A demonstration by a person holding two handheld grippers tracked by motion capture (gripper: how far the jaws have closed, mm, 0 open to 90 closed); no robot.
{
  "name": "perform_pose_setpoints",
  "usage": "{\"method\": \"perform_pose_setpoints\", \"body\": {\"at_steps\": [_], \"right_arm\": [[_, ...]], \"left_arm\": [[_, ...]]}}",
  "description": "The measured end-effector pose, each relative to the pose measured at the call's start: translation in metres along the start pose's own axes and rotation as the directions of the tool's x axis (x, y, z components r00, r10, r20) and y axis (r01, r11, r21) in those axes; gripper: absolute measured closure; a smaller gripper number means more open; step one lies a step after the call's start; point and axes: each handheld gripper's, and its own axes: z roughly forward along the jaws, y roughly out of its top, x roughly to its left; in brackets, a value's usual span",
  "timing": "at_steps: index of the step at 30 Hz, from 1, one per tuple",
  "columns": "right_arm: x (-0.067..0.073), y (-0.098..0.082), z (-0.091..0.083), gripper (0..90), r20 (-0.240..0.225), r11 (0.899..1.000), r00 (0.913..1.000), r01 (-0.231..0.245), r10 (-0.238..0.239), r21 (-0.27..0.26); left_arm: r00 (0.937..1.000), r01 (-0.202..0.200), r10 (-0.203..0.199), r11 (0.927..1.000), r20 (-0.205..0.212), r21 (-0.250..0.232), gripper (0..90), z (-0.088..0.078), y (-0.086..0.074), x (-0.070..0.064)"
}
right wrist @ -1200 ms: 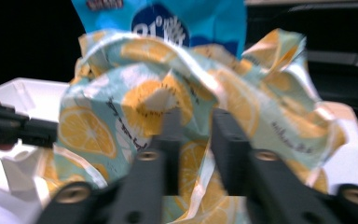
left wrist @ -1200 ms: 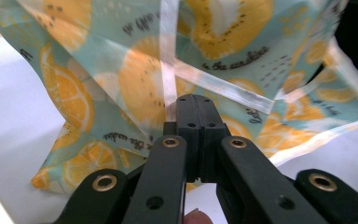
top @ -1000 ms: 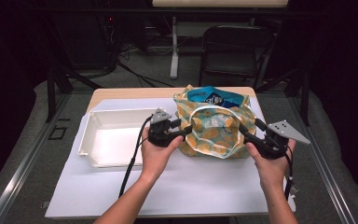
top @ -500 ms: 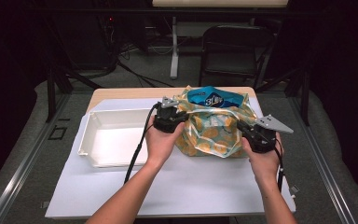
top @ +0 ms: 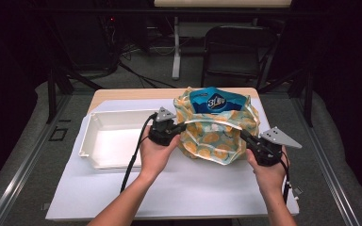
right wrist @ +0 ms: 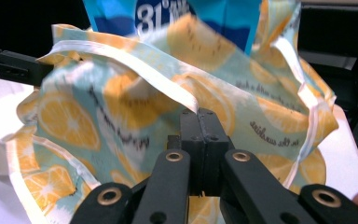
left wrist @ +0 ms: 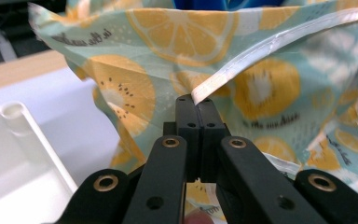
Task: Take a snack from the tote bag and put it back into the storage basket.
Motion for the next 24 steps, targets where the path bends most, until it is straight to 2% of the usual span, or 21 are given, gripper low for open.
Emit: {"method": "perform_pose_setpoints", "body": {"at_steps": [3,7,10,11,13,16,18,20,22,24], "right_arm": [[-0.001,-0.009,0.001,90.0,-0.003,1.000,0.9999,0.010,-0.010,0.018],[0.001,-0.019,-0.003,90.0,-0.008,0.999,0.9997,0.024,-0.024,0.043],[0.000,-0.028,0.000,90.0,-0.007,0.997,0.9997,0.026,-0.025,0.075],[-0.001,-0.032,0.004,90.0,-0.014,0.996,0.9999,0.010,-0.009,0.094],[-0.001,-0.034,0.006,90.0,-0.017,0.995,0.9998,0.008,-0.006,0.103],[-0.004,-0.045,0.017,90.0,-0.013,0.988,0.9999,0.002,0.000,0.156],[-0.008,-0.054,0.023,90.0,-0.010,0.977,0.9999,-0.004,0.006,0.212],[-0.009,-0.056,0.025,90.0,-0.008,0.975,0.9998,-0.013,0.015,0.220],[-0.014,-0.064,0.027,90.0,0.015,0.960,0.9993,-0.038,0.035,0.276],[-0.015,-0.067,0.028,90.0,0.022,0.957,0.9989,-0.046,0.042,0.286]], "left_arm": [[0.9996,0.011,-0.011,0.9999,0.027,0.010,90.0,0.002,-0.009,-0.003],[0.9986,0.004,-0.004,1.0000,0.052,-0.001,90.0,0.003,-0.021,-0.016],[0.9983,-0.002,0.001,0.9998,0.059,0.018,90.0,0.009,-0.028,-0.020],[0.9982,-0.007,0.005,0.9994,0.060,0.033,90.0,0.012,-0.031,-0.020],[0.9980,-0.007,0.003,0.9982,0.063,0.059,90.0,0.020,-0.037,-0.021],[0.9979,-0.011,0.004,0.9937,0.065,0.112,90.0,0.032,-0.045,-0.023],[0.9987,-0.001,-0.007,0.9882,0.051,0.153,90.0,0.041,-0.053,-0.022],[0.9989,0.008,-0.015,0.9856,0.044,0.169,90.0,0.044,-0.057,-0.021],[0.9997,0.005,-0.011,0.9778,0.024,0.209,90.0,0.052,-0.067,-0.020],[0.9997,0.010,-0.015,0.9761,0.021,0.217,90.0,0.053,-0.070,-0.020]]}}
